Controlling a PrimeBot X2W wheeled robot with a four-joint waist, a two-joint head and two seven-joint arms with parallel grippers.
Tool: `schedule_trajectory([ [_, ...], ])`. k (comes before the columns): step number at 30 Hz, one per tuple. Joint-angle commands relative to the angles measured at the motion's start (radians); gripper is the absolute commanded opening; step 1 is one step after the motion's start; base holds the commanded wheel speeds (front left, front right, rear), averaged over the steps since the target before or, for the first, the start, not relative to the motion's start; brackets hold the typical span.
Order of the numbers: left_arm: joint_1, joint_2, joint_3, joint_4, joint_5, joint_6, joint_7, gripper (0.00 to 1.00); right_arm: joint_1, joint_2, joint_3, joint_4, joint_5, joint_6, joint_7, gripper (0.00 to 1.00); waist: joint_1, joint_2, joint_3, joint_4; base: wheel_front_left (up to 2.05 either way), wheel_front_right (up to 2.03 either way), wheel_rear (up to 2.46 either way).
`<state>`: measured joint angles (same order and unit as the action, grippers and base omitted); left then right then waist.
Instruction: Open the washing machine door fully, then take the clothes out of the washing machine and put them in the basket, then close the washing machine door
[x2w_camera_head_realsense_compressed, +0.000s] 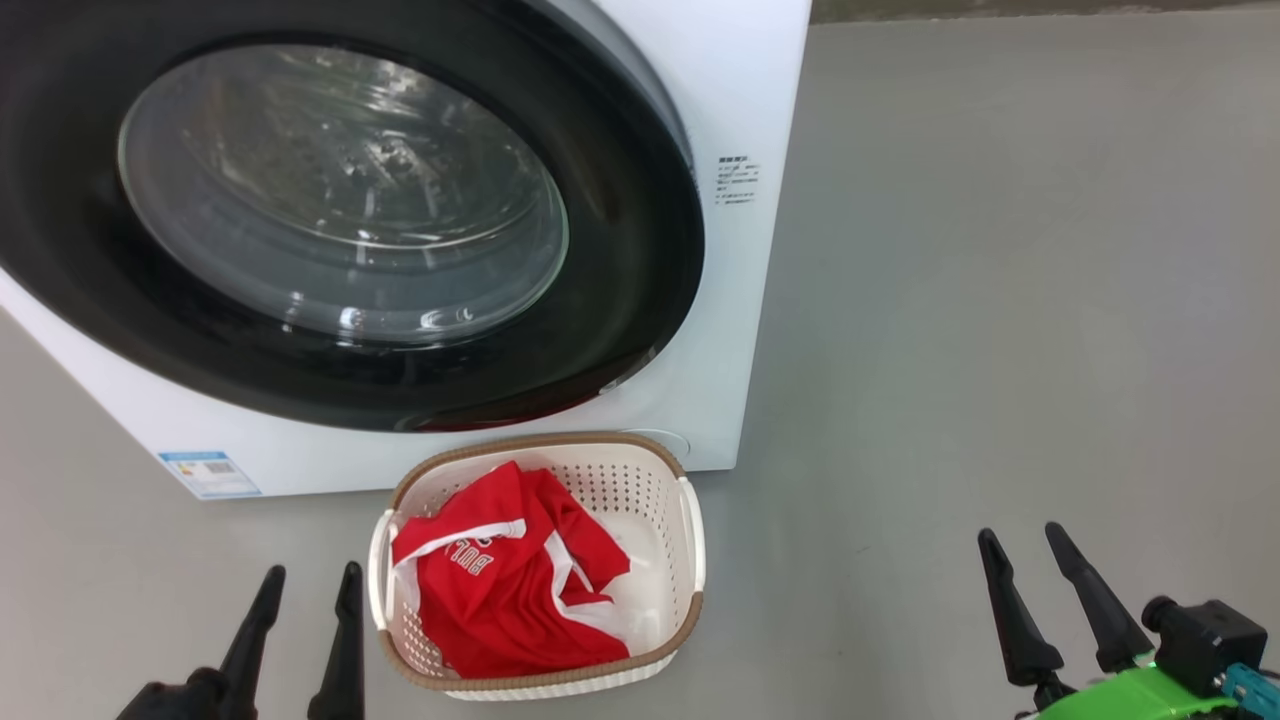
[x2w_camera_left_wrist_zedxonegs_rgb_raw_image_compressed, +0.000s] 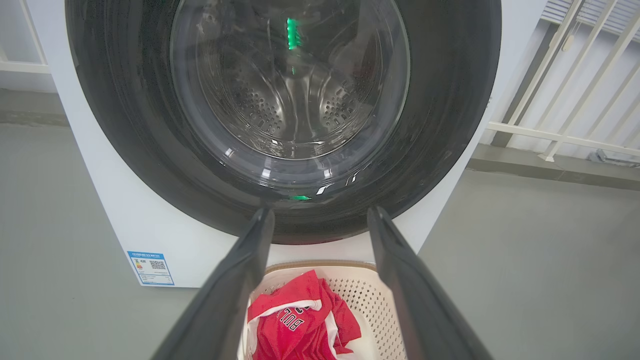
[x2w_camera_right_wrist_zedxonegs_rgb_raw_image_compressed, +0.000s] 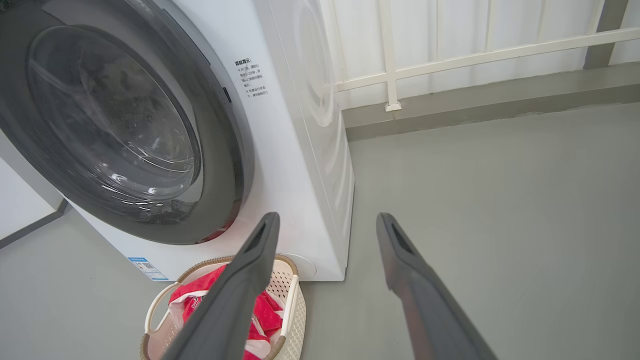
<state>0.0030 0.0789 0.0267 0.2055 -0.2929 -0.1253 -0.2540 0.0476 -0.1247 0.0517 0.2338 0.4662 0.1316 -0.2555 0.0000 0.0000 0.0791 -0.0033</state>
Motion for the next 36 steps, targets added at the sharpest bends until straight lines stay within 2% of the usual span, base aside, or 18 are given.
schedule_trajectory([
  [1,-0.004,0.018,0.039,-0.028,0.007,-0.005,-0.008,1.00,0.002,-0.012,0.014,-0.027,-0.006,-0.001,-0.006,1.00,0.0000,0.0000,-0.008,-0.007,0.00,0.00,0.00],
  [32,0.026,0.008,0.052,-0.034,-0.026,-0.005,-0.008,1.00,0.016,0.020,0.000,-0.032,-0.013,-0.001,-0.006,1.00,0.0000,0.0000,-0.008,-0.015,0.00,0.00,0.00],
  [33,0.039,-0.002,0.014,-0.008,-0.023,0.000,0.000,0.00,0.031,0.034,-0.024,-0.008,0.000,0.000,0.000,0.00,0.0000,0.0000,-0.008,-0.014,0.00,0.00,0.00],
  [36,0.040,-0.009,0.009,0.016,-0.026,0.001,0.006,0.00,0.032,0.040,-0.021,0.016,0.001,0.000,0.001,0.00,0.0000,0.0000,-0.008,-0.014,0.00,0.00,0.00],
])
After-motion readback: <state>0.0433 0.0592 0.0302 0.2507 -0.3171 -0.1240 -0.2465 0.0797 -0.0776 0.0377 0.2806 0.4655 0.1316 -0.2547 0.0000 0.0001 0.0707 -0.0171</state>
